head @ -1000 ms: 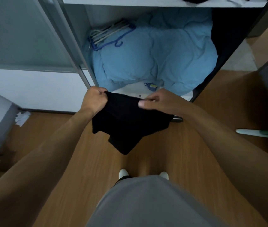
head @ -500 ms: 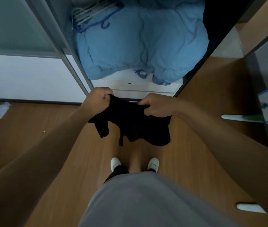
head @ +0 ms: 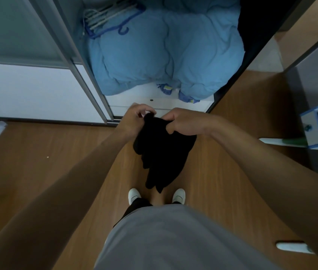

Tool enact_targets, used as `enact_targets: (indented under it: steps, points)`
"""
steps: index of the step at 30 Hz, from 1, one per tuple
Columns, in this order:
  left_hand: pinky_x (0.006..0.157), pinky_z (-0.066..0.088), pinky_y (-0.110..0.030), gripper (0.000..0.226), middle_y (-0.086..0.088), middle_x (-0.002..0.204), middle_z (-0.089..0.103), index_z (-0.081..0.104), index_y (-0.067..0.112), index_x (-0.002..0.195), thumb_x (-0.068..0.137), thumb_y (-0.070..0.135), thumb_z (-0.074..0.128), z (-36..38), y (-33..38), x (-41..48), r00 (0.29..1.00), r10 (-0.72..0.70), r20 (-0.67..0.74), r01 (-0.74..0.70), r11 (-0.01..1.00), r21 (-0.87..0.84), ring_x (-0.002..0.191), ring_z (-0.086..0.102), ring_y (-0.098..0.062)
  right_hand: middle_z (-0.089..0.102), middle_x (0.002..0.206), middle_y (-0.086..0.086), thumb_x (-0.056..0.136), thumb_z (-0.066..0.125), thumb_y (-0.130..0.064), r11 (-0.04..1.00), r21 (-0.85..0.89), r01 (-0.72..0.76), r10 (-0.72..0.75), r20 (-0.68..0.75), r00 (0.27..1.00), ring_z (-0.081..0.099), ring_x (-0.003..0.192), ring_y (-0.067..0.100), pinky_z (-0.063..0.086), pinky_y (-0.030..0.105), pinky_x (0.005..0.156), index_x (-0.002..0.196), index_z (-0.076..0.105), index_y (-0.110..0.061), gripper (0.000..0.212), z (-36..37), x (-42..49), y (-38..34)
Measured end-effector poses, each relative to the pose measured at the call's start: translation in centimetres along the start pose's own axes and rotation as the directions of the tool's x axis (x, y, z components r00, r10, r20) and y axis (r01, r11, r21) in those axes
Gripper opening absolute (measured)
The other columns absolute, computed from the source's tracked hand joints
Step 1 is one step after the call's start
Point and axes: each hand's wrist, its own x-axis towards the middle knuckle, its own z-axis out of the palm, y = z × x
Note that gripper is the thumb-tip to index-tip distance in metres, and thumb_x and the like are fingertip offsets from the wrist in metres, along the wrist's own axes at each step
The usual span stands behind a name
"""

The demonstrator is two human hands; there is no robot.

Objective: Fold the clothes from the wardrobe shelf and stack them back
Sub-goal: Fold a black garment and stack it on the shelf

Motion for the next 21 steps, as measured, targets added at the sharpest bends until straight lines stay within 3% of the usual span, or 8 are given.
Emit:
enact_targets:
  steps: [2, 4, 7, 10, 14, 17, 19, 21]
  points:
    - [0.064, 0.044, -0.021, 0.014, -0.003, 0.070, 0.052, 0.061, 0.005, 0.086, 0.096, 0.001, 0.052, 0.3, 0.3, -0.8, 0.952, -0.276, 0.133, 0.299, 0.932, -0.205, 0.062, 0.051, -0.012, 0.065, 0.078, 0.001, 0.085, 0.051, 0.000, 1.000, 0.027, -0.005, 0.004, 0.005, 1.000, 0.057, 0.068, 0.014, 0.042, 0.026, 0.062, 0.093, 0.075, -0.023, 0.034, 0.0, 0.0, 0.0]
    - [0.064, 0.048, -0.020, 0.024, 0.002, 0.073, 0.062, 0.063, 0.015, 0.083, 0.102, 0.013, 0.048, 0.4, -0.6, -1.7, 0.914, -0.325, 0.242, 0.383, 0.889, -0.253, 0.065, 0.059, -0.008, 0.071, 0.089, -0.001, 0.087, 0.050, 0.001, 0.998, 0.056, -0.001, 0.000, 0.010, 1.000, 0.062, 0.077, 0.013, 0.047, 0.026, 0.069, 0.103, 0.075, -0.027, 0.041, 0.1, 0.0, 0.1]
    - [0.085, 0.053, -0.025, 0.044, -0.001, 0.108, 0.075, 0.068, 0.018, 0.117, 0.104, 0.047, 0.039, 0.0, -2.0, -3.0, 0.918, -0.262, 0.299, 0.359, 0.870, -0.338, 0.103, 0.069, -0.017, 0.075, 0.109, -0.005, 0.092, 0.050, 0.001, 0.995, 0.095, 0.012, -0.012, 0.001, 1.000, 0.070, 0.097, 0.018, 0.053, 0.029, 0.088, 0.109, 0.070, -0.041, 0.049, 0.0, -0.2, 0.4]
    - [0.101, 0.046, -0.026, 0.059, 0.002, 0.136, 0.062, 0.047, 0.024, 0.146, 0.102, 0.058, 0.027, -0.8, -3.0, -3.9, 0.894, -0.023, 0.448, 0.242, 0.865, -0.440, 0.128, 0.056, -0.013, 0.071, 0.122, -0.009, 0.095, 0.049, 0.001, 0.987, 0.156, 0.041, -0.043, 0.013, 0.999, 0.066, 0.113, 0.017, 0.047, 0.032, 0.104, 0.113, 0.063, -0.051, 0.056, -0.2, -0.4, 0.7]
    - [0.091, 0.051, -0.022, 0.051, 0.008, 0.122, 0.068, 0.051, 0.026, 0.139, 0.096, 0.052, 0.052, -0.7, -2.8, -4.6, 0.927, -0.002, 0.374, 0.111, 0.957, -0.268, 0.116, 0.063, -0.010, 0.061, 0.132, -0.018, 0.097, 0.046, 0.003, 0.979, 0.197, 0.056, -0.067, 0.048, 0.997, 0.059, 0.118, 0.003, 0.043, 0.014, 0.102, 0.140, 0.053, -0.038, 0.059, -0.1, -0.4, 0.7]
    - [0.094, 0.051, -0.023, 0.030, 0.013, 0.119, 0.065, 0.060, 0.030, 0.123, 0.098, 0.045, 0.055, -0.7, -2.6, -3.8, 0.992, 0.013, 0.129, -0.003, 0.997, -0.074, 0.112, 0.061, -0.005, 0.052, 0.141, -0.021, 0.099, 0.043, 0.002, 0.977, 0.199, 0.083, -0.095, 0.052, 0.994, 0.049, 0.124, -0.008, 0.034, 0.004, 0.103, 0.144, 0.051, -0.033, 0.057, -0.5, -0.5, 0.5]
    - [0.087, 0.052, -0.022, 0.030, 0.013, 0.106, 0.071, 0.069, 0.030, 0.109, 0.103, 0.046, 0.045, -0.6, -2.7, -3.4, 0.997, -0.055, 0.062, 0.061, 0.993, -0.100, 0.104, 0.066, -0.009, 0.049, 0.146, -0.021, 0.101, 0.042, 0.000, 0.974, 0.201, 0.106, -0.121, 0.063, 0.991, 0.043, 0.130, -0.009, 0.030, 0.003, 0.105, 0.141, 0.056, -0.031, 0.053, -0.6, -0.5, 0.3]
    - [0.085, 0.051, -0.029, 0.046, -0.004, 0.099, 0.075, 0.073, 0.018, 0.102, 0.102, 0.051, 0.041, 0.3, -2.4, -3.4, 0.966, -0.204, 0.158, 0.229, 0.960, -0.159, 0.098, 0.070, -0.021, 0.046, 0.148, -0.020, 0.101, 0.042, -0.002, 0.980, 0.167, 0.106, -0.113, 0.032, 0.993, 0.041, 0.129, -0.010, 0.030, -0.003, 0.097, 0.138, 0.058, -0.031, 0.050, -0.5, -0.2, 0.1]
